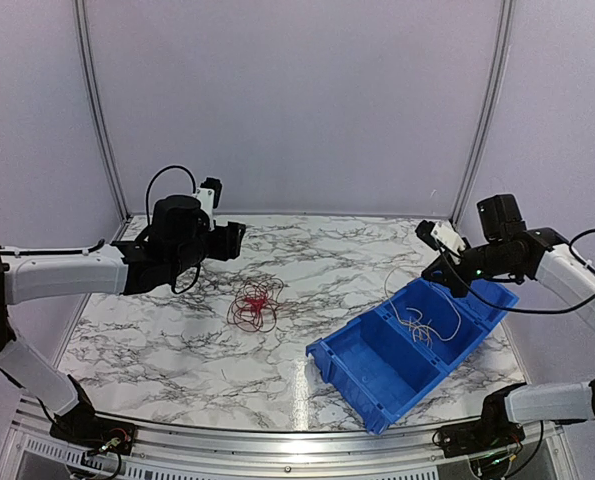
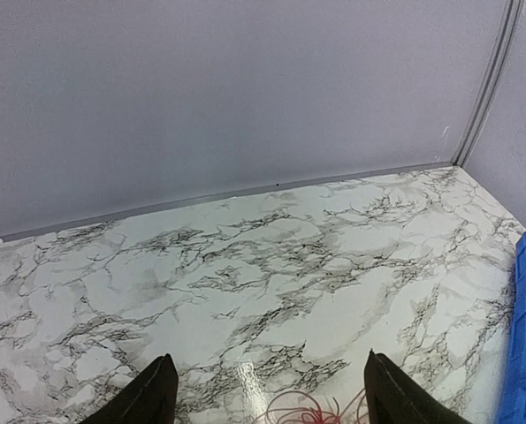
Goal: Untangle the cables
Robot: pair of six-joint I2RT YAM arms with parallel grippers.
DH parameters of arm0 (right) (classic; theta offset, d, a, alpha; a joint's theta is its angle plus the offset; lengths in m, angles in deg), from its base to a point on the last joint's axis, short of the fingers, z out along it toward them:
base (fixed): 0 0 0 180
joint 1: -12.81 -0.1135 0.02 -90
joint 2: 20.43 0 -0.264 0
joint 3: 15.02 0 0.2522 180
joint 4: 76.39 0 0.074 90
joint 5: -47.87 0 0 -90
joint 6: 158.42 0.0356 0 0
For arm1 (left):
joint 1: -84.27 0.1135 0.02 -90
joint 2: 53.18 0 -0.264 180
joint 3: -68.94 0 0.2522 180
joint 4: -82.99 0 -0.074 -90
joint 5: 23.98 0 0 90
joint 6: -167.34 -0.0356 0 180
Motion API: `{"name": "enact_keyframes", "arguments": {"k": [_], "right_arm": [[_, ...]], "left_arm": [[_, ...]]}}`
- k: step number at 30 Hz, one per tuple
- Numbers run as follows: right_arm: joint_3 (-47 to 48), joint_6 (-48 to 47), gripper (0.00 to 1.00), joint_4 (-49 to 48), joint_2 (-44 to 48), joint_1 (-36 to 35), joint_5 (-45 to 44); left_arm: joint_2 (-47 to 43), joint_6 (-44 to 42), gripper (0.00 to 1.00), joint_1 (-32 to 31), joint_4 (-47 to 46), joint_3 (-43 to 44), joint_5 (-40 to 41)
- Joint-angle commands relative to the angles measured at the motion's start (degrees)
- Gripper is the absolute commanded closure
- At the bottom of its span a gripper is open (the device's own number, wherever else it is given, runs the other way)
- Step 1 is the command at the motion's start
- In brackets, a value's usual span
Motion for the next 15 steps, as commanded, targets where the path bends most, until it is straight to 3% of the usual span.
{"name": "enact_keyframes", "arguments": {"k": [1,3,9,15], "right_arm": [[-1.57,-4.45,1.00,4.07,-0.04,0.49,-1.09],[-2.67,-6.28,0.97,5.35,-0.52,0.54,-2.06],[-2.56,-7.30,0.72,8.70,-1.53,0.54,-3.74],[1.55,-6.89,0.58,9.25,-0.08,0.58,-1.99]], "left_arm": [[0.27,1.40,0.25,0.14,0.43,-1.13,0.16],[0.05,1.53,0.25,0.10,0.43,-1.56,0.06],[-0.87,1.74,0.25,0.10,0.43,-2.97,0.45],[-1.16,1.86,0.25,0.10,0.50,-3.88,0.22]]}}
